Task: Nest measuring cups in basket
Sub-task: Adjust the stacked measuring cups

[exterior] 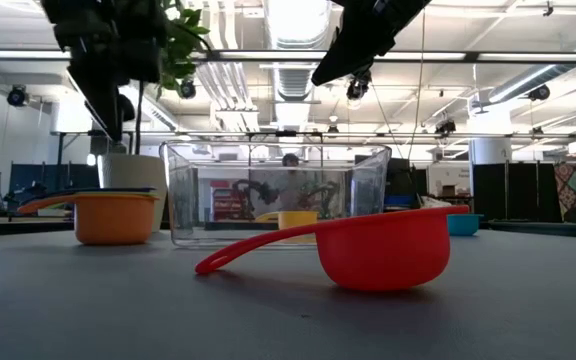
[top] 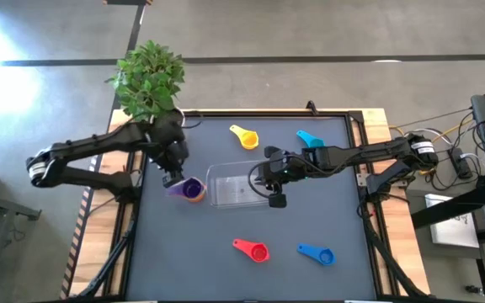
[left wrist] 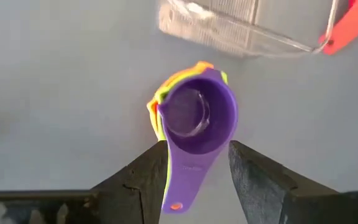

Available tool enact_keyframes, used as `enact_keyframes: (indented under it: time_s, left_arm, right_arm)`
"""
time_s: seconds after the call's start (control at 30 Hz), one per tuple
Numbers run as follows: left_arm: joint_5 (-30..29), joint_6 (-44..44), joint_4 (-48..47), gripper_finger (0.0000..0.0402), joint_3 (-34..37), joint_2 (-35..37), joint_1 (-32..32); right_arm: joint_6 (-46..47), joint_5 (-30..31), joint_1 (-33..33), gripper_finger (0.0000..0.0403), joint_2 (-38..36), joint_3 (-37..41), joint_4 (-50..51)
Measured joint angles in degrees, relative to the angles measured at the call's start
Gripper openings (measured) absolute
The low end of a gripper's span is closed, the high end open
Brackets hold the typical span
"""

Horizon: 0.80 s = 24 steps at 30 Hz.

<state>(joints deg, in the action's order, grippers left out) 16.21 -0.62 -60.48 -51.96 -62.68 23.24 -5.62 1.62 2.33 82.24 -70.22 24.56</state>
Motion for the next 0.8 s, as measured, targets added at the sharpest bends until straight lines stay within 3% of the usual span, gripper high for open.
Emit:
enact_keyframes:
  time_s: [0.27,0.43,0.8]
  left_arm:
    - [-1.4,0.2,2.9,0.0153,9.3,9.1,-2.0]
    - [-1.7,0.9,4.1,0.0161,8.5,9.6,-3.4]
    - [-11.0,2.2,3.1,0.0263,7.1,4.1,-4.3]
  right_arm:
    - [0.0,0.0,0.0,0.0038,0.0,0.0,0.1]
    - [0.0,0.0,0.0,0.0038,0.0,0.0,0.0]
    - [-0.4,0.0,0.0,0.0038,0.0,0.0,0.0]
